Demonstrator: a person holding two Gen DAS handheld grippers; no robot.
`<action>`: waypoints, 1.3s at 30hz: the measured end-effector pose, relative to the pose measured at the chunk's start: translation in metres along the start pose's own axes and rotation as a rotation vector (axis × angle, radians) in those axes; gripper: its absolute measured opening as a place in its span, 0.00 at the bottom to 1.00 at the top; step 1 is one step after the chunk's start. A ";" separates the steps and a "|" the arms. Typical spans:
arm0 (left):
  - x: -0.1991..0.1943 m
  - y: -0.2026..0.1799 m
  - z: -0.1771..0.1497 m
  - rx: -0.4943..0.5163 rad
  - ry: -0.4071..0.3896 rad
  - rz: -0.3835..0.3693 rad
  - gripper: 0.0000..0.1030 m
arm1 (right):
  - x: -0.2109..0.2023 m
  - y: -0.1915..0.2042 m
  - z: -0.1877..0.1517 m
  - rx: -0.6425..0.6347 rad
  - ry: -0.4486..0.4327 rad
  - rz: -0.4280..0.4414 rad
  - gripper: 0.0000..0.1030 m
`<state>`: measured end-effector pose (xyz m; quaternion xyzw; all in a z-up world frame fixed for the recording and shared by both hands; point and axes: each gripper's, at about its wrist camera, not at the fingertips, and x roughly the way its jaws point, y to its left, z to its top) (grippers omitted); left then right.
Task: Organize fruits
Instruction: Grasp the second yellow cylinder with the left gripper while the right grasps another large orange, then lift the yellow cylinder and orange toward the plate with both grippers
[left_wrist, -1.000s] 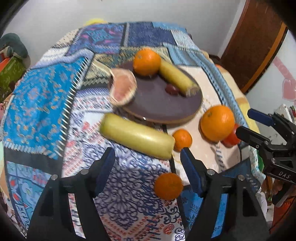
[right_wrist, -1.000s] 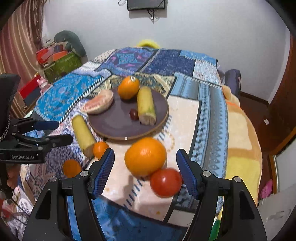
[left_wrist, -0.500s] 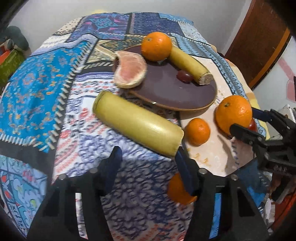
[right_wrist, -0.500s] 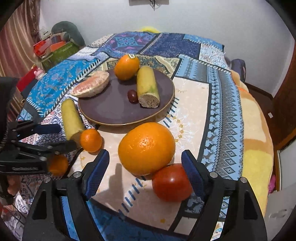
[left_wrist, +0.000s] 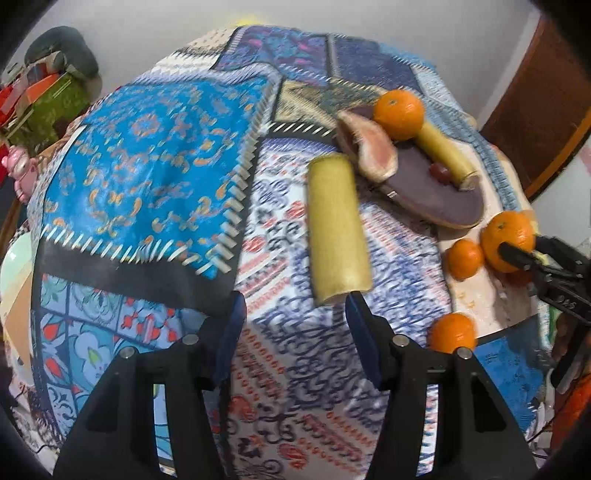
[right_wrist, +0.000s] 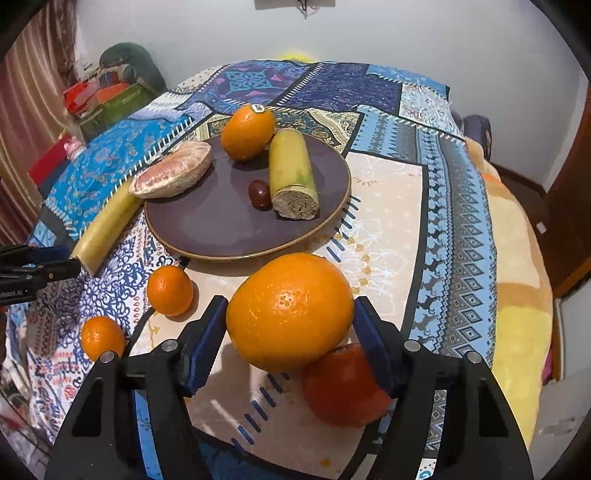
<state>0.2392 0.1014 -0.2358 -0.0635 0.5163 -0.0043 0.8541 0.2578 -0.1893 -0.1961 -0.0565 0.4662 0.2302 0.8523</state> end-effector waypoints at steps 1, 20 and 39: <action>-0.002 -0.004 0.001 0.001 -0.009 -0.012 0.55 | -0.001 -0.001 0.000 0.006 -0.002 0.006 0.63; 0.061 -0.029 0.067 0.018 0.027 0.000 0.36 | -0.026 -0.002 0.003 0.020 -0.076 0.030 0.63; -0.005 -0.007 0.029 -0.015 -0.059 -0.026 0.36 | -0.048 0.004 0.010 0.027 -0.130 0.016 0.63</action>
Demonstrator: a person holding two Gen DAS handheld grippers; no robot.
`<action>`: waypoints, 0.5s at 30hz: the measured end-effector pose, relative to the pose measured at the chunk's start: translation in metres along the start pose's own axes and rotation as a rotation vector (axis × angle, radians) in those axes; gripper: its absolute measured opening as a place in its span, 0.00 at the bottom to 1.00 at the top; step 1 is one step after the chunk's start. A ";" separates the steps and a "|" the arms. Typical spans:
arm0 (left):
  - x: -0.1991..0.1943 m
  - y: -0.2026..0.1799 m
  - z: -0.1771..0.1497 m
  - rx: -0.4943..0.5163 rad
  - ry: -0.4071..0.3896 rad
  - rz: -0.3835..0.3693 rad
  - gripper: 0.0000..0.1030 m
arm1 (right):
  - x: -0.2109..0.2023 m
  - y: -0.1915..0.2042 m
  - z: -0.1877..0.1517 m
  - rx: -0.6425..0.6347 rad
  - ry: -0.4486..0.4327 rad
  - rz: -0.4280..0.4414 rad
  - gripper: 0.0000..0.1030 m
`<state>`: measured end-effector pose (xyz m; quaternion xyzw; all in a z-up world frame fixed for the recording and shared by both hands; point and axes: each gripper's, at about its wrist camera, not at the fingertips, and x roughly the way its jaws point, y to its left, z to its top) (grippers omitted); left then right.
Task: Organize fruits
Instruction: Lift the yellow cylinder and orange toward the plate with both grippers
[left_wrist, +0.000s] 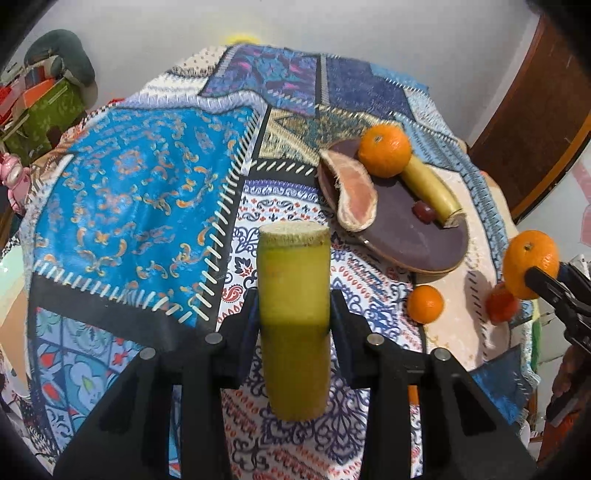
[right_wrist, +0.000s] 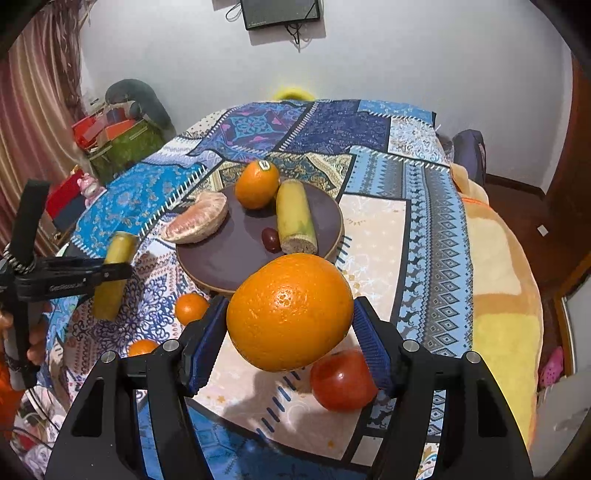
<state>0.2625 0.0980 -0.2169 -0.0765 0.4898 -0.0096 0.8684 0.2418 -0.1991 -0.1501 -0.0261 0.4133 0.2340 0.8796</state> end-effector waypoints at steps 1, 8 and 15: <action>-0.005 -0.002 0.000 0.005 -0.012 -0.002 0.36 | -0.002 0.001 0.001 0.000 -0.003 0.000 0.63; -0.046 -0.030 0.003 0.068 -0.108 -0.036 0.36 | -0.011 0.004 0.011 -0.006 -0.037 -0.004 0.63; -0.059 -0.061 0.021 0.116 -0.162 -0.093 0.36 | -0.015 0.002 0.025 -0.004 -0.078 -0.002 0.63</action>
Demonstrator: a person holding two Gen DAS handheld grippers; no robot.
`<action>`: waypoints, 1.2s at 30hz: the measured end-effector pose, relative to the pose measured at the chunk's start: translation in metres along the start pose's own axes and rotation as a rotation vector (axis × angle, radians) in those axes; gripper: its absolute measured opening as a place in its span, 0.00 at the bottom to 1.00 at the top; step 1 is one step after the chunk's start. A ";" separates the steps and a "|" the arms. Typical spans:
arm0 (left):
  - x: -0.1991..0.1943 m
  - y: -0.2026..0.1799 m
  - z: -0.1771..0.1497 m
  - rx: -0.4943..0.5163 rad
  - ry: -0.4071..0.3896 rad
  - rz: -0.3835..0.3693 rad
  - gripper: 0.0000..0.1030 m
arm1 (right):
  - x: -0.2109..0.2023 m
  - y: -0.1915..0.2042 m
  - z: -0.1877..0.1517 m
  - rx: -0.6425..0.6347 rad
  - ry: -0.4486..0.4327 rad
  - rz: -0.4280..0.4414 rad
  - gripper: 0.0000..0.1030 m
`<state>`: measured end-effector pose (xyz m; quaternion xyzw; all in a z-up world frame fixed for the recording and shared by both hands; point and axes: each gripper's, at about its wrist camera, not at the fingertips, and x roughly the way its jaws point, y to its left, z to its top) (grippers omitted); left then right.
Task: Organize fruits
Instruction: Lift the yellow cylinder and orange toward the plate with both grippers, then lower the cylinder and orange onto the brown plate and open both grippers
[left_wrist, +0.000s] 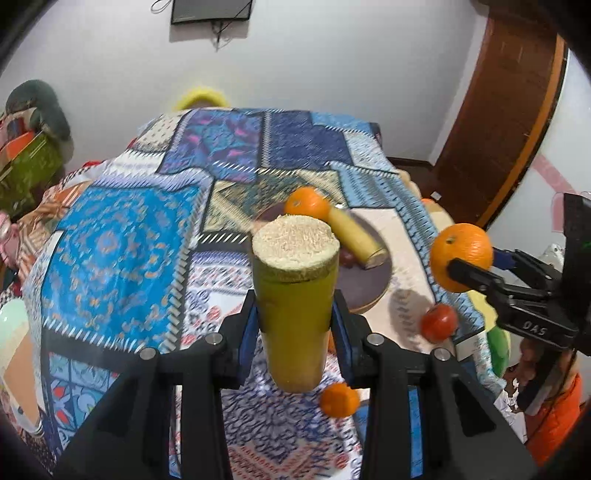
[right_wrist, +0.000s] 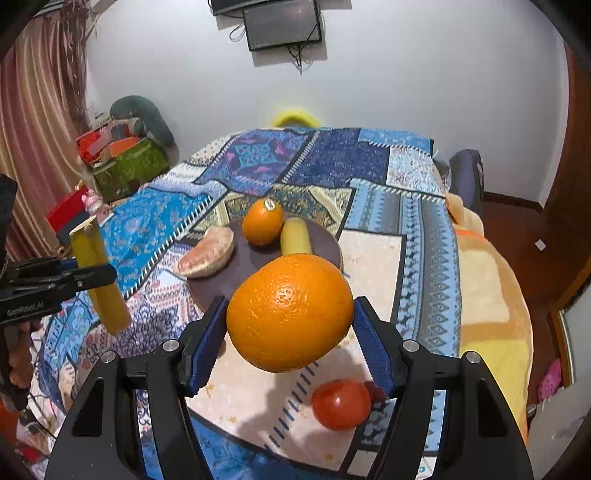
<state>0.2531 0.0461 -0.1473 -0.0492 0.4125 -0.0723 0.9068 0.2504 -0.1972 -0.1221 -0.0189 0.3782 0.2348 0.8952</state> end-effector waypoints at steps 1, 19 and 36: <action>0.001 -0.002 0.002 0.000 -0.003 -0.005 0.36 | 0.000 0.000 0.002 0.000 -0.005 0.000 0.63; 0.069 -0.020 0.034 0.006 0.025 -0.073 0.36 | 0.032 -0.001 0.031 -0.032 -0.029 0.016 0.63; 0.129 0.010 0.053 -0.050 0.083 -0.087 0.36 | 0.077 0.003 0.045 -0.078 0.013 0.028 0.63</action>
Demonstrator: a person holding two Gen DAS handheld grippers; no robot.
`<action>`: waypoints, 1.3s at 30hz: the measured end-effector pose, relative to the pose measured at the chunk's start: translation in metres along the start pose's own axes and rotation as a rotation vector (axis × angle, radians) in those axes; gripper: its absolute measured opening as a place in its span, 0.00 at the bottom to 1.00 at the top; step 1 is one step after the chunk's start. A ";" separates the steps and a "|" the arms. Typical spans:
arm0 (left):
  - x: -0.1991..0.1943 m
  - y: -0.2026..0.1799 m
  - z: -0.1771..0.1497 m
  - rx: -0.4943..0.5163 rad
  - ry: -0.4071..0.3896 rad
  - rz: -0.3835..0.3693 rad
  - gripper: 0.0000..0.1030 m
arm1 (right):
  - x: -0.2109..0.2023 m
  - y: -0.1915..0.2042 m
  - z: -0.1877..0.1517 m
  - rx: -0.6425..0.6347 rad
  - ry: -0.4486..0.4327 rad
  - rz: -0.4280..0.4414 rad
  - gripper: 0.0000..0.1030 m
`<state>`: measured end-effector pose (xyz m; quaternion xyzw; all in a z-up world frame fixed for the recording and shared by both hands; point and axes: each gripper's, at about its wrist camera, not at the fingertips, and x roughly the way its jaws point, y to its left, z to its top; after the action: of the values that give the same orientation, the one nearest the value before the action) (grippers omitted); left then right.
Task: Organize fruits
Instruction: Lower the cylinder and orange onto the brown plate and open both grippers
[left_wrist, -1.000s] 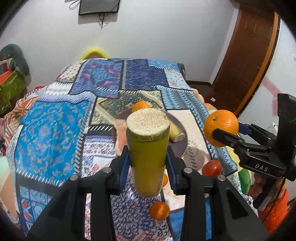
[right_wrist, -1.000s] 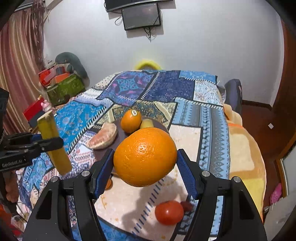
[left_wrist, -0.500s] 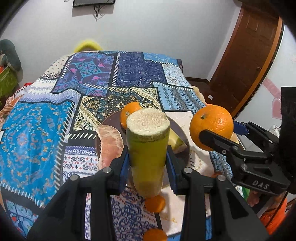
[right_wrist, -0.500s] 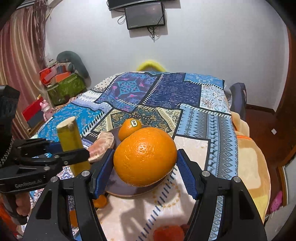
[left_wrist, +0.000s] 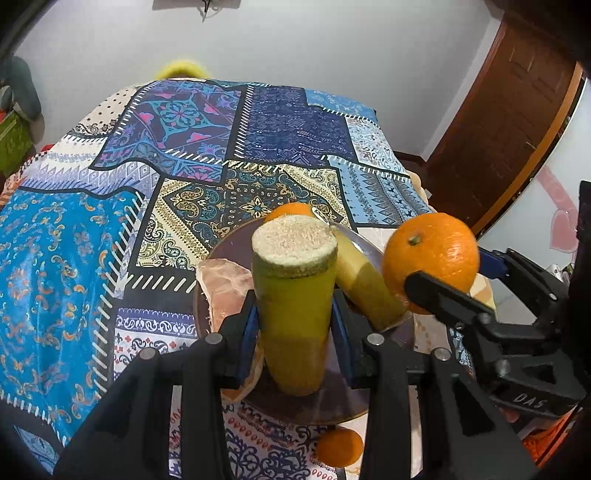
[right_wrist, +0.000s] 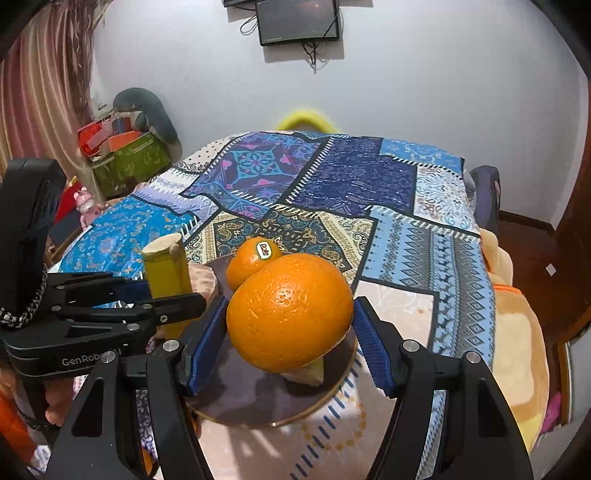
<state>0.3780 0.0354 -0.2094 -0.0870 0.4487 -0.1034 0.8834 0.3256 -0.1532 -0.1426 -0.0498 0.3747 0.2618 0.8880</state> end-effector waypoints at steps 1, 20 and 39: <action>0.001 0.000 0.001 0.004 0.001 0.001 0.36 | 0.003 0.001 0.001 -0.007 0.002 0.003 0.63; -0.027 0.016 0.000 0.019 -0.075 0.067 0.36 | 0.038 0.011 0.007 -0.021 0.058 0.039 0.63; -0.078 -0.005 -0.030 0.036 -0.073 0.101 0.36 | -0.016 0.010 -0.007 -0.033 0.040 -0.030 0.68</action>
<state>0.3077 0.0494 -0.1653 -0.0519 0.4178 -0.0636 0.9048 0.3070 -0.1537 -0.1353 -0.0753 0.3872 0.2537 0.8832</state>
